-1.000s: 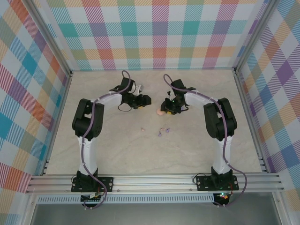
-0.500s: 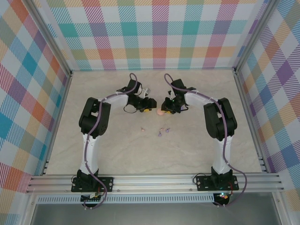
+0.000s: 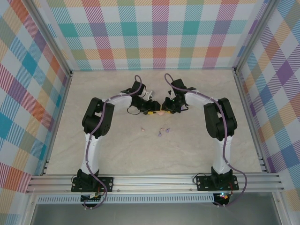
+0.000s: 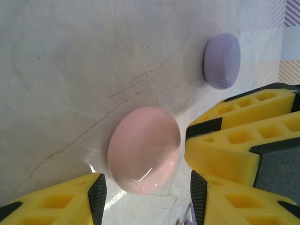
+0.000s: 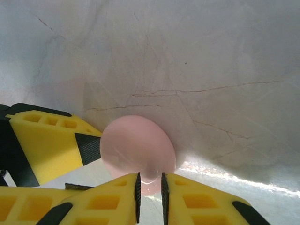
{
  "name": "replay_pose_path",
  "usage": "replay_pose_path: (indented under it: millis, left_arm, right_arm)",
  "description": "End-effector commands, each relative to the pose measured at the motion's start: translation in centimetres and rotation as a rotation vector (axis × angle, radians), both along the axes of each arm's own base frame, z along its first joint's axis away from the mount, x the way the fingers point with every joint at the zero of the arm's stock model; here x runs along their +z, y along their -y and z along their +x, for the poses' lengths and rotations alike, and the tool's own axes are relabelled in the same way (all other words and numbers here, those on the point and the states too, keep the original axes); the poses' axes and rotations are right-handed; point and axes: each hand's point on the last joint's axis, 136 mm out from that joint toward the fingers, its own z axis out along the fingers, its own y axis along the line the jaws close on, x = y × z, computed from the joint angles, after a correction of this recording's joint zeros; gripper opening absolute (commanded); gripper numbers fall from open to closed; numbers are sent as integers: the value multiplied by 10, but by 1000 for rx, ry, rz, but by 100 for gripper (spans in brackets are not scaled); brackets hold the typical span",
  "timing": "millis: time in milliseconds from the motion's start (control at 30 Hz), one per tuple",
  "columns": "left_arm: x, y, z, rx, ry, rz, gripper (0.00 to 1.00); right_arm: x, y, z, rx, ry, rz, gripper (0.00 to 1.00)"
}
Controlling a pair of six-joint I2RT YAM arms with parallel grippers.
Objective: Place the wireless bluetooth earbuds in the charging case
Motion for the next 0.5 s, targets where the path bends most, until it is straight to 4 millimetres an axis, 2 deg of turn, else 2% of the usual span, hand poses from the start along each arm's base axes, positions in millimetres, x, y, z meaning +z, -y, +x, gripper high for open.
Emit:
replay_pose_path:
  millis: [0,200,467]
  left_arm:
    - [-4,5,-2,-13,-20,2,52]
    - [-8,0,8,30,0,50,51]
    - [-11,-4,22,87,14,78,43]
  right_arm:
    - [-12,3,1,-15,-26,-8,23]
    - [-16,3,1,-21,-35,-8,24]
    - [-19,5,1,-32,-43,-3,26]
